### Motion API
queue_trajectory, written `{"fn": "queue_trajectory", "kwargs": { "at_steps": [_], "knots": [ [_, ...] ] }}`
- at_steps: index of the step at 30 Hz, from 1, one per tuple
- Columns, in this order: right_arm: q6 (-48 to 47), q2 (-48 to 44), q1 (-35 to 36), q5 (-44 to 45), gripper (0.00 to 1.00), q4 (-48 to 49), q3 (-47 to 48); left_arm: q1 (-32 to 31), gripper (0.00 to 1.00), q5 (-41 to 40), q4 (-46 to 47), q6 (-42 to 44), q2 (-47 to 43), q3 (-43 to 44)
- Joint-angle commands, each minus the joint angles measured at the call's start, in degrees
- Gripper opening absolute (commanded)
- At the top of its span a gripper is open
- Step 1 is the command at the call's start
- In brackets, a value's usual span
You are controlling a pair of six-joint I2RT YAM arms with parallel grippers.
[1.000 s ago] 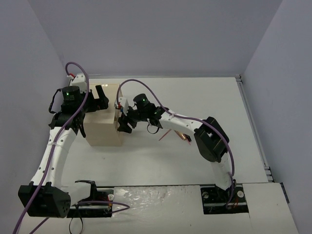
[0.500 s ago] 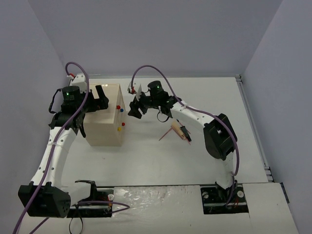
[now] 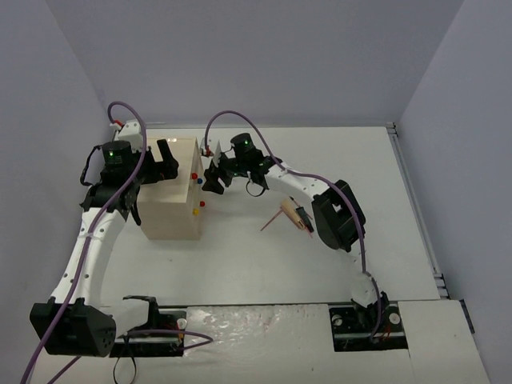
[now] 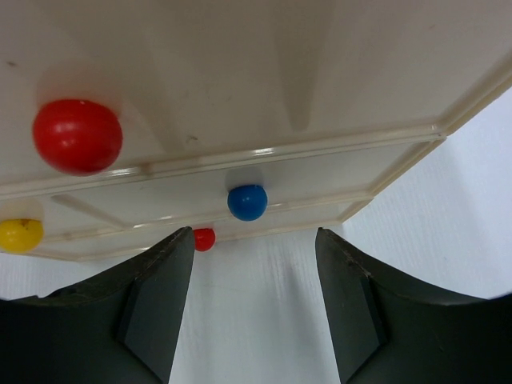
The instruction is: Organize the makeup
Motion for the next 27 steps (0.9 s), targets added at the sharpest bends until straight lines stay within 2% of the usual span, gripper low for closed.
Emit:
{"fn": "queue_trajectory", "kwargs": {
  "at_steps": [1, 18, 23, 27],
  "knots": [
    [-1.37, -0.02, 0.14, -3.7, 0.59, 2.72, 4.49, 0.29, 0.97, 0.46, -5.84, -0.67, 2.07, -1.03],
    [-2.31, 3.14, 0.84, -6.25, 0.54, 2.76, 8.42, 0.31, 0.97, -0.28, -5.97, -0.67, 2.1, -1.16],
    [-2.38, 4.29, 0.94, -7.05, 0.44, 2.68, 9.9, 0.31, 0.97, -0.38, -5.96, -0.68, 2.01, -1.24],
    [-2.47, 4.34, 0.93, -6.95, 0.33, 2.68, 10.7, 0.32, 0.97, -0.54, -6.13, -0.76, 2.01, -1.24]
  ]
}}
